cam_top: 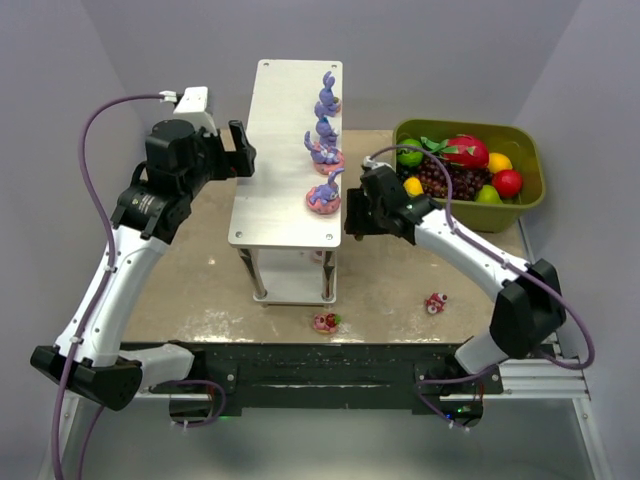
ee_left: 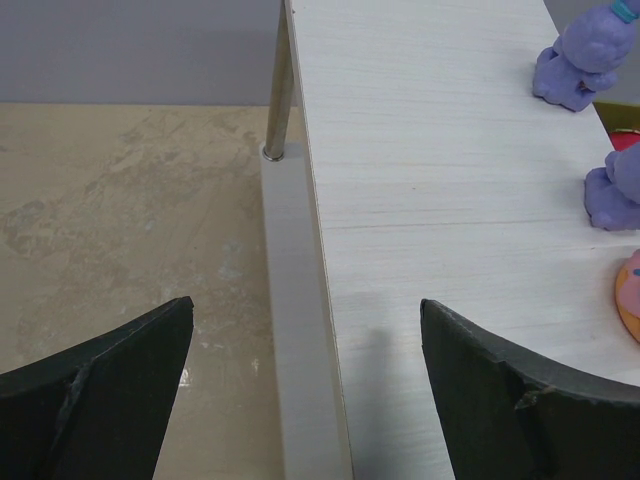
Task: Place and organize the plastic toys onto the shelf
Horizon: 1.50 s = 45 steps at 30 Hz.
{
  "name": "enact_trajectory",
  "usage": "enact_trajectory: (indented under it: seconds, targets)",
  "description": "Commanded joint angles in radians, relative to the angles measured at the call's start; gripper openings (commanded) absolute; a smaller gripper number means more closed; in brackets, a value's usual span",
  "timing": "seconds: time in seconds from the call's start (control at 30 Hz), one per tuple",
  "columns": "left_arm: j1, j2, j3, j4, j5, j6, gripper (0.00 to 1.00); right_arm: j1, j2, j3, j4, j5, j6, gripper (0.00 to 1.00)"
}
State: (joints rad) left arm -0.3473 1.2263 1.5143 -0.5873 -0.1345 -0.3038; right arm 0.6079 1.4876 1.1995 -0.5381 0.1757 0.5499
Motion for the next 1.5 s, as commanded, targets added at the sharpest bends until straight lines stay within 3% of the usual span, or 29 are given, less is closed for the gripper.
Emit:
enact_trajectory:
  seconds: [0.0,0.57,1.03,1.47]
  targets:
    - [0.008,-0.045,0.046,0.032,0.001,-0.001,1.00,-0.020,0.105,0.170,-0.031,-0.162,-0.347,0.01]
    - [0.008,-0.097,0.007,0.040,-0.008,0.008,0.99,-0.057,0.267,0.310,-0.062,-0.317,-0.616,0.01]
    - [0.008,-0.100,-0.005,0.047,-0.007,0.012,0.99,-0.059,0.299,0.330,0.012,-0.334,-0.840,0.02]
    - [0.008,-0.129,-0.037,0.060,-0.028,0.008,1.00,-0.062,0.315,0.267,0.119,-0.484,-0.995,0.01]
